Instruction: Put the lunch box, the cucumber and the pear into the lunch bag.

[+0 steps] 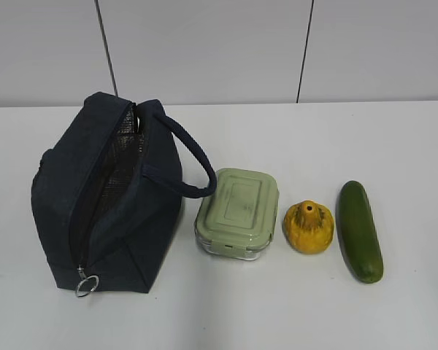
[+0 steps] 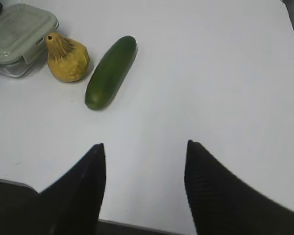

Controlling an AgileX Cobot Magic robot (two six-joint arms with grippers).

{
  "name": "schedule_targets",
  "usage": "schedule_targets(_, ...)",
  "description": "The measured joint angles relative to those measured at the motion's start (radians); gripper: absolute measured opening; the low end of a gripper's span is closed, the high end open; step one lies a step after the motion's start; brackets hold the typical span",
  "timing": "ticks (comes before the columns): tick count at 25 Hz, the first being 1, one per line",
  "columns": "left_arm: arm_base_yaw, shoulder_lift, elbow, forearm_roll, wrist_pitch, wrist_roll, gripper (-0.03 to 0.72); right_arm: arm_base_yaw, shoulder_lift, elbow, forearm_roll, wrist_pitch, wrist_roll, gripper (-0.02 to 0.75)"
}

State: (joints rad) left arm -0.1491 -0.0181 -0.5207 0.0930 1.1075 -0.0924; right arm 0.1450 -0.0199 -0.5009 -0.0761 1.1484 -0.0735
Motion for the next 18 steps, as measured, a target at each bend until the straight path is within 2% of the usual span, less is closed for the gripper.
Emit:
schedule_targets(2,0.0,0.018,-0.006,-0.014,-0.006,0.0,0.237,0.0,0.0,-0.012,0.005,-0.024,0.008,0.412)
schedule_targets(5,0.0,0.103,-0.035,-0.093,-0.084,0.0,0.241,0.0,0.066,-0.049,0.009,-0.092,0.06,0.412)
schedule_targets(13,0.0,0.508,-0.094,-0.304,-0.289,0.081,0.244,0.0,0.451,-0.131,0.043,-0.237,0.118,0.412)
schedule_targets(15,0.0,0.602,-0.104,-0.383,-0.323,0.151,0.246,0.0,0.55,-0.138,0.09,-0.268,0.128,0.412)
schedule_targets(18,0.0,0.747,-0.125,-0.546,-0.343,0.319,0.246,0.0,0.681,-0.138,0.248,-0.326,0.059,0.412)
